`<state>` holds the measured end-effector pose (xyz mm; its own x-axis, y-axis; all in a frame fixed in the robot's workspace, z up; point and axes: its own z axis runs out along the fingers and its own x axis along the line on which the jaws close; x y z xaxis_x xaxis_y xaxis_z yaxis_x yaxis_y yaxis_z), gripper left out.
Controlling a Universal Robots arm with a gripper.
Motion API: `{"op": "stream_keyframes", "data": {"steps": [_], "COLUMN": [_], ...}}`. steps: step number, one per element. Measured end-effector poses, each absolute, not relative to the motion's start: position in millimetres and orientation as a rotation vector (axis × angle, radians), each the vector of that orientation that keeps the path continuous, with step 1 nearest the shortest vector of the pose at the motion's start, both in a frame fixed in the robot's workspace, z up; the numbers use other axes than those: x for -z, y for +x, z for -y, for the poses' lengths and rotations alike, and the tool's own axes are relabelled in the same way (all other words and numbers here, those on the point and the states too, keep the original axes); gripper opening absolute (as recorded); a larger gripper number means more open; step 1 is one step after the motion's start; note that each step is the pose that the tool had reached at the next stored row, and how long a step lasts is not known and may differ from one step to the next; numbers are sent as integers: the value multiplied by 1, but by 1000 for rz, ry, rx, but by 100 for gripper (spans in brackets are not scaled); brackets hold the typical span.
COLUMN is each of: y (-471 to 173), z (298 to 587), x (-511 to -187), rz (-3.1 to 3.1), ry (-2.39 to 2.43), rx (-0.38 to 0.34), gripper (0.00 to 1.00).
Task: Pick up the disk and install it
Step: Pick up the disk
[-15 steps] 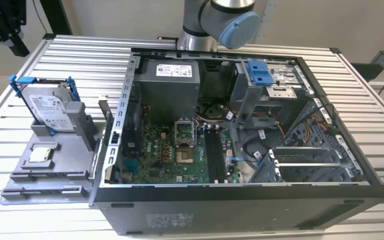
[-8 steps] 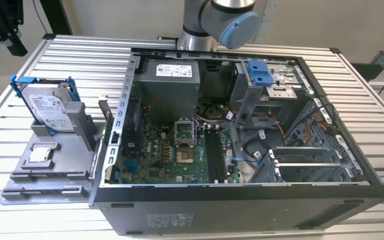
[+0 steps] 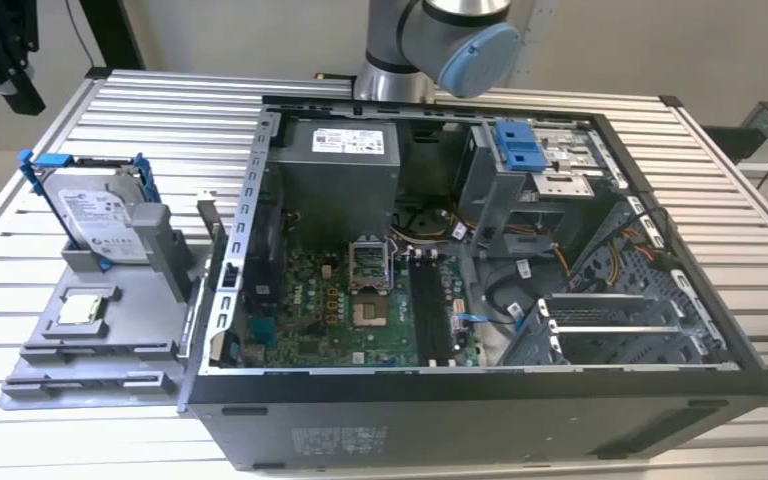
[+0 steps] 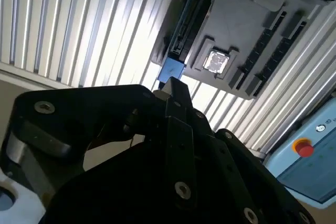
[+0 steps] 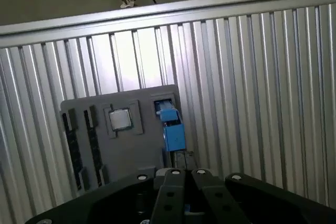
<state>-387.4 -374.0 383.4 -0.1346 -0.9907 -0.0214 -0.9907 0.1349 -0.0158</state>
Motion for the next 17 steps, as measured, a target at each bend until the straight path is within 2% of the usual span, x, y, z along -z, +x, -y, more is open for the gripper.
{"op": "stream_keyframes", "data": {"steps": [17], "y": [-387], "z": [376], "x": [-376], "rz": [-2190], "ry": [-2231], "rx": [6], "gripper": [0]}}
